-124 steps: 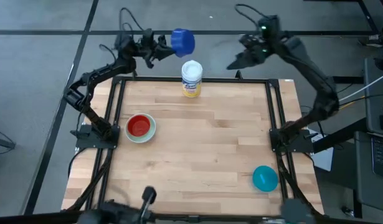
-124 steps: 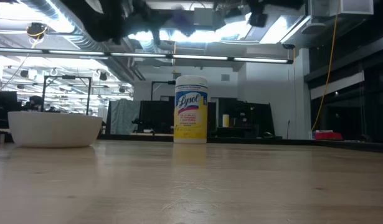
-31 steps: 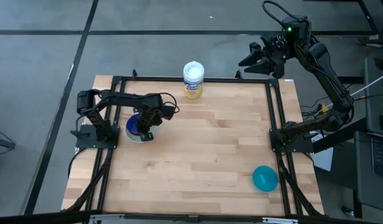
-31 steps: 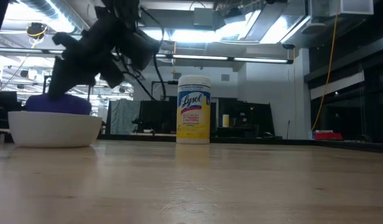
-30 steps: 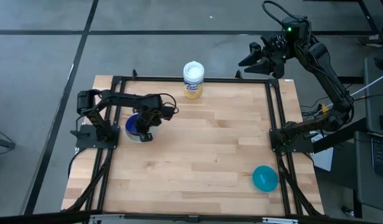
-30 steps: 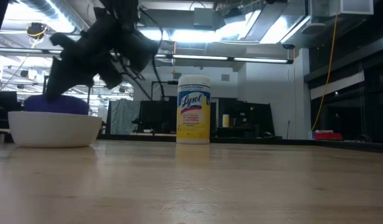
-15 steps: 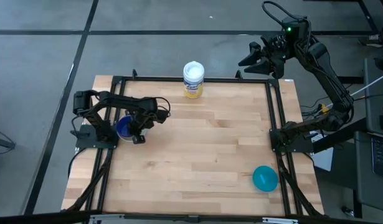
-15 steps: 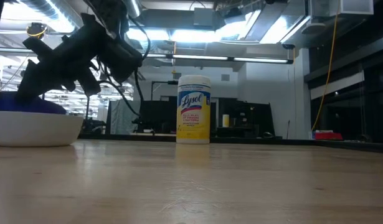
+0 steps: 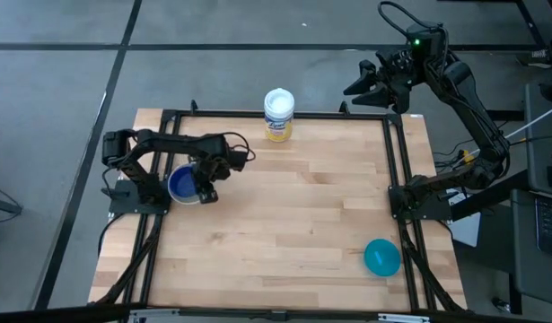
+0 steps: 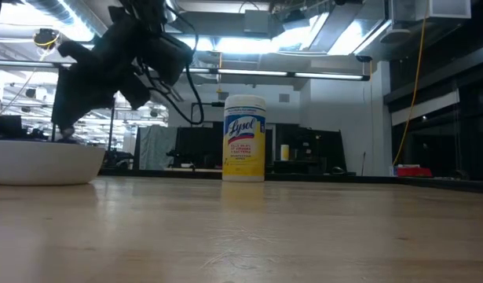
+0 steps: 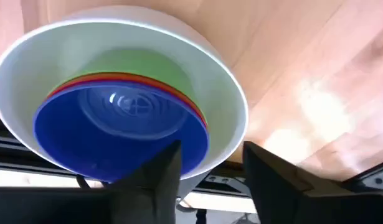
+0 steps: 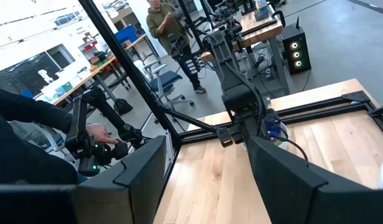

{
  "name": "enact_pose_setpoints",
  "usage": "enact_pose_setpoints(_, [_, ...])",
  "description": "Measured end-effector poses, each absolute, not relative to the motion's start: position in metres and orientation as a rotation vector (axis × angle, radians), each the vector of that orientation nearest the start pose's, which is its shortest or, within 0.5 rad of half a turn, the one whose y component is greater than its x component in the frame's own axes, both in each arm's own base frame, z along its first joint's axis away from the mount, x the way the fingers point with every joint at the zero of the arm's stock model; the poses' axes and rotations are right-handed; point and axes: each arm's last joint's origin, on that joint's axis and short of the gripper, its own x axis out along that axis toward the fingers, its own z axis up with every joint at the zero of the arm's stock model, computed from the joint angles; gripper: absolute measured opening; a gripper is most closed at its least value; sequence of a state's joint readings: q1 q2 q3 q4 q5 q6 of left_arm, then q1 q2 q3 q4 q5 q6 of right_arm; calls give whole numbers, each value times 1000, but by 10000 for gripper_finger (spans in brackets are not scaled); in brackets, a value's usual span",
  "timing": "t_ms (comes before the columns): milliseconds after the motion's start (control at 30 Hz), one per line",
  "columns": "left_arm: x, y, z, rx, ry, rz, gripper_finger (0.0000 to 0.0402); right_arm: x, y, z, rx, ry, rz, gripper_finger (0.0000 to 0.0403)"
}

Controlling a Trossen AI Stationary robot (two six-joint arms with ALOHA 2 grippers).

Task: Nest bowls inside each other
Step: Stack the light blue bowl on top of the blue bowl

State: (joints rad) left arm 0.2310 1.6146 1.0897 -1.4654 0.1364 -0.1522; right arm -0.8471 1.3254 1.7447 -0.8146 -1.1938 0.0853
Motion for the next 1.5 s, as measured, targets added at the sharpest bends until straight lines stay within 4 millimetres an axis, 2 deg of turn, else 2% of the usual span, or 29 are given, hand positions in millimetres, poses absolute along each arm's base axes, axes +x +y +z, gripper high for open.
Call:
enact_pose_setpoints(200, [229,56,208,-572,1934,208,205,171,-153,484,423,223,334,231])
enact_pose_setpoints(400, [241,58,206,-659,1794,179,200,171,-152,484,429,222,344,231])
enact_pose_setpoints(500, [255,61,221,-709,1684,175,194,171,-152,484,437,223,351,231])
enact_pose_setpoints(633, [292,71,270,-638,1348,129,189,171,-152,484,482,231,346,231])
enact_pose_setpoints(733, [322,81,324,-547,968,74,189,171,-152,481,581,268,300,231])
enact_pose_setpoints(800, [336,88,361,-484,719,45,189,171,-150,475,662,323,228,231])
enact_pose_setpoints(900, [342,97,409,-421,416,-30,187,170,-140,460,770,471,103,231])
enact_pose_setpoints(1033, [341,109,443,-400,191,-121,186,170,-113,439,800,779,-60,231])
enact_pose_setpoints(1167, [337,120,450,-366,139,-130,186,172,-87,428,782,1024,-249,231])
enact_pose_setpoints(1333, [335,127,445,-322,154,-134,186,183,-53,428,828,1071,-309,231])
enact_pose_setpoints(1400, [335,129,441,-313,169,-135,187,187,-38,419,833,1122,-327,231])
enact_pose_setpoints(1500, [333,131,440,-312,179,-184,186,182,-16,394,891,1242,-354,231])
